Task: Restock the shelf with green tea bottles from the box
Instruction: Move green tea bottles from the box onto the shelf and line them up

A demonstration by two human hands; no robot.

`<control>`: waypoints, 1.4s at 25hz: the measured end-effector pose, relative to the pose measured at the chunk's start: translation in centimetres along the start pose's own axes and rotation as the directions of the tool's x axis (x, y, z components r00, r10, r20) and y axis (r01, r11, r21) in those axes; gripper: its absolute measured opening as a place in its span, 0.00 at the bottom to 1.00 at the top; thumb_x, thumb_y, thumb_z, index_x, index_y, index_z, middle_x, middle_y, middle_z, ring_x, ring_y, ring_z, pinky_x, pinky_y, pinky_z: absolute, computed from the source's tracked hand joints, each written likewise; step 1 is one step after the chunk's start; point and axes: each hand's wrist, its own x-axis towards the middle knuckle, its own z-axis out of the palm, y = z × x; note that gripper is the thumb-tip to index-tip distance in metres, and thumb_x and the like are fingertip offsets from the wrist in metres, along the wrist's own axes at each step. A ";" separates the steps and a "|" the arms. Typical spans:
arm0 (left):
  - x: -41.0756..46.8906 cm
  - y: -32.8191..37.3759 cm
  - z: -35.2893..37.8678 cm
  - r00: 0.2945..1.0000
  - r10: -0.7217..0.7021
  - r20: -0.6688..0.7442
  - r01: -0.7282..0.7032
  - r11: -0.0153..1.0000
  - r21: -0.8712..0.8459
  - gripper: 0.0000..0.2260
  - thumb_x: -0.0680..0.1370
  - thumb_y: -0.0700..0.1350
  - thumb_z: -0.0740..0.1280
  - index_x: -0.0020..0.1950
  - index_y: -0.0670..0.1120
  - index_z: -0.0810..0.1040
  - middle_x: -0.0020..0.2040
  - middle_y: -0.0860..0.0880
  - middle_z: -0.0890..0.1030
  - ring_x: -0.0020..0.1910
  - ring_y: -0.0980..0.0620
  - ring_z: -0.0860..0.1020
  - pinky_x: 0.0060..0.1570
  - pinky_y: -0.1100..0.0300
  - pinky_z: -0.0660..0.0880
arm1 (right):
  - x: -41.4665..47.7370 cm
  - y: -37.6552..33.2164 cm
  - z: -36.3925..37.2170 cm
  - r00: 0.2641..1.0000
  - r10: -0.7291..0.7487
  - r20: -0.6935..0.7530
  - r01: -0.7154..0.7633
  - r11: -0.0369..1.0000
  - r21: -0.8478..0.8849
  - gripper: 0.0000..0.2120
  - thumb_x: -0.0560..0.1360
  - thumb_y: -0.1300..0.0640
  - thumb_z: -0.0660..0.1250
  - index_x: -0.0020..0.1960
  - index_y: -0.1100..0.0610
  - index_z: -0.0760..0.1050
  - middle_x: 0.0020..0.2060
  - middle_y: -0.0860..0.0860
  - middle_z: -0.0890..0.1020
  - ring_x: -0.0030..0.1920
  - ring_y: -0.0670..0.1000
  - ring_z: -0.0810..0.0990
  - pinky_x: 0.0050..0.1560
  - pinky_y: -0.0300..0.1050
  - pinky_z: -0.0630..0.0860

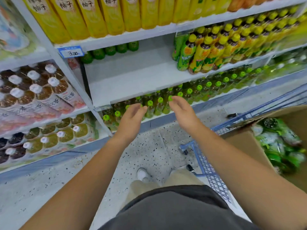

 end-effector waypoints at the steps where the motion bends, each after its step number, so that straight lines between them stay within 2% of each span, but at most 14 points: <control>1: -0.6 0.5 0.9 1.000 0.020 0.008 -0.020 1.000 0.000 0.21 0.82 0.60 0.63 0.74 0.54 0.71 0.61 0.63 0.74 0.56 0.71 0.73 0.53 0.64 0.67 | -1.1 0.1 -1.0 1.000 -0.003 -0.006 0.003 1.000 0.000 0.22 0.83 0.45 0.62 0.75 0.49 0.68 0.56 0.34 0.74 0.55 0.33 0.74 0.49 0.29 0.67; 3: -1.4 1.5 2.6 0.998 0.051 0.027 -0.051 0.999 0.005 0.21 0.82 0.59 0.64 0.74 0.56 0.70 0.57 0.69 0.73 0.52 0.77 0.71 0.49 0.69 0.67 | -3.2 0.6 -3.4 1.000 -0.002 -0.004 0.002 1.000 -0.014 0.23 0.83 0.46 0.62 0.76 0.49 0.67 0.61 0.39 0.75 0.61 0.40 0.74 0.49 0.29 0.68; 7: -2.7 2.8 7.5 0.983 0.079 0.168 -0.091 0.994 0.064 0.22 0.82 0.59 0.64 0.75 0.55 0.69 0.59 0.69 0.73 0.61 0.64 0.74 0.54 0.64 0.70 | -7.2 2.8 -10.4 0.997 0.044 -0.062 -0.045 0.999 -0.015 0.22 0.84 0.47 0.61 0.76 0.48 0.66 0.63 0.41 0.74 0.65 0.43 0.73 0.55 0.32 0.69; 9: -3.3 3.5 11.0 0.964 0.083 0.254 -0.116 0.986 0.118 0.23 0.82 0.59 0.64 0.76 0.54 0.68 0.59 0.68 0.73 0.59 0.64 0.74 0.53 0.64 0.70 | -9.3 4.6 -14.3 0.987 0.066 -0.144 -0.066 0.998 0.004 0.21 0.84 0.48 0.61 0.76 0.48 0.67 0.64 0.41 0.74 0.66 0.43 0.72 0.58 0.36 0.68; 11: -3.4 4.2 14.9 0.949 0.072 0.308 -0.122 0.982 0.145 0.23 0.82 0.59 0.64 0.76 0.55 0.68 0.59 0.68 0.73 0.58 0.66 0.74 0.51 0.65 0.70 | -11.1 6.6 -17.7 0.971 0.105 -0.215 -0.096 0.994 0.056 0.22 0.84 0.48 0.61 0.76 0.49 0.67 0.66 0.42 0.74 0.66 0.43 0.72 0.57 0.34 0.68; 14: -3.5 5.3 21.8 0.913 0.059 0.403 -0.131 0.979 0.154 0.21 0.81 0.60 0.65 0.73 0.58 0.68 0.61 0.67 0.73 0.61 0.64 0.74 0.52 0.66 0.69 | -13.3 10.0 -22.7 0.947 0.169 -0.274 -0.145 0.984 0.108 0.22 0.85 0.50 0.60 0.77 0.53 0.65 0.68 0.47 0.73 0.66 0.45 0.71 0.61 0.38 0.65; 16: -3.8 5.8 26.3 0.891 0.035 0.453 -0.127 0.977 0.173 0.21 0.81 0.60 0.65 0.74 0.57 0.68 0.63 0.64 0.74 0.63 0.59 0.74 0.57 0.60 0.68 | -14.6 12.4 -25.8 0.931 0.220 -0.291 -0.184 0.972 0.146 0.23 0.84 0.49 0.60 0.77 0.53 0.65 0.67 0.48 0.73 0.68 0.47 0.71 0.64 0.41 0.64; 20: -4.1 6.2 34.1 0.845 -0.020 0.535 -0.129 0.962 0.240 0.22 0.81 0.59 0.65 0.75 0.56 0.67 0.64 0.64 0.74 0.62 0.63 0.74 0.49 0.69 0.70 | -16.6 17.5 -31.0 0.900 0.314 -0.302 -0.245 0.938 0.245 0.25 0.84 0.46 0.60 0.79 0.51 0.63 0.69 0.47 0.72 0.68 0.47 0.71 0.64 0.43 0.66; 22: -4.0 6.0 37.2 0.824 -0.055 0.565 -0.128 0.951 0.280 0.24 0.81 0.59 0.65 0.76 0.55 0.67 0.66 0.60 0.75 0.64 0.60 0.74 0.53 0.64 0.70 | -17.1 19.9 -32.5 0.884 0.354 -0.305 -0.275 0.922 0.274 0.26 0.84 0.44 0.59 0.79 0.50 0.62 0.71 0.47 0.71 0.66 0.45 0.71 0.62 0.42 0.66; 24: -3.7 5.9 39.8 0.793 -0.106 0.600 -0.131 0.932 0.338 0.28 0.79 0.62 0.66 0.76 0.55 0.67 0.68 0.58 0.74 0.65 0.58 0.73 0.58 0.59 0.69 | -17.4 21.8 -33.6 0.850 0.420 -0.316 -0.317 0.889 0.330 0.26 0.84 0.43 0.59 0.79 0.49 0.63 0.71 0.46 0.71 0.64 0.44 0.71 0.60 0.40 0.65; 28: -2.6 5.9 43.8 0.730 -0.195 0.655 -0.131 0.901 0.414 0.35 0.70 0.68 0.66 0.74 0.57 0.67 0.68 0.58 0.74 0.62 0.63 0.73 0.50 0.64 0.70 | -17.6 24.2 -34.8 0.769 0.535 -0.350 -0.387 0.825 0.412 0.25 0.84 0.42 0.58 0.78 0.48 0.62 0.70 0.46 0.72 0.62 0.46 0.73 0.59 0.43 0.67; 30: -1.2 5.6 45.9 0.685 -0.219 0.695 -0.190 0.867 0.461 0.39 0.68 0.71 0.65 0.76 0.58 0.66 0.69 0.59 0.73 0.61 0.67 0.72 0.52 0.64 0.69 | -17.5 25.2 -35.2 0.706 0.582 -0.404 -0.392 0.796 0.462 0.26 0.84 0.42 0.57 0.79 0.50 0.61 0.69 0.47 0.73 0.58 0.44 0.74 0.59 0.43 0.66; 32: 0.2 5.3 47.9 0.635 -0.258 0.728 -0.270 0.809 0.522 0.39 0.70 0.72 0.64 0.78 0.57 0.64 0.71 0.59 0.72 0.63 0.65 0.72 0.57 0.60 0.68 | -17.5 26.1 -35.3 0.627 0.636 -0.451 -0.406 0.760 0.507 0.26 0.84 0.43 0.57 0.79 0.51 0.62 0.68 0.46 0.73 0.57 0.44 0.73 0.59 0.42 0.65; 35: 2.1 4.5 50.9 0.576 -0.306 0.758 -0.424 0.682 0.597 0.33 0.79 0.64 0.63 0.81 0.53 0.60 0.77 0.54 0.67 0.72 0.54 0.68 0.69 0.52 0.67 | -17.3 27.4 -35.2 0.521 0.708 -0.477 -0.453 0.703 0.548 0.27 0.84 0.43 0.57 0.79 0.51 0.61 0.70 0.49 0.73 0.60 0.48 0.72 0.59 0.42 0.65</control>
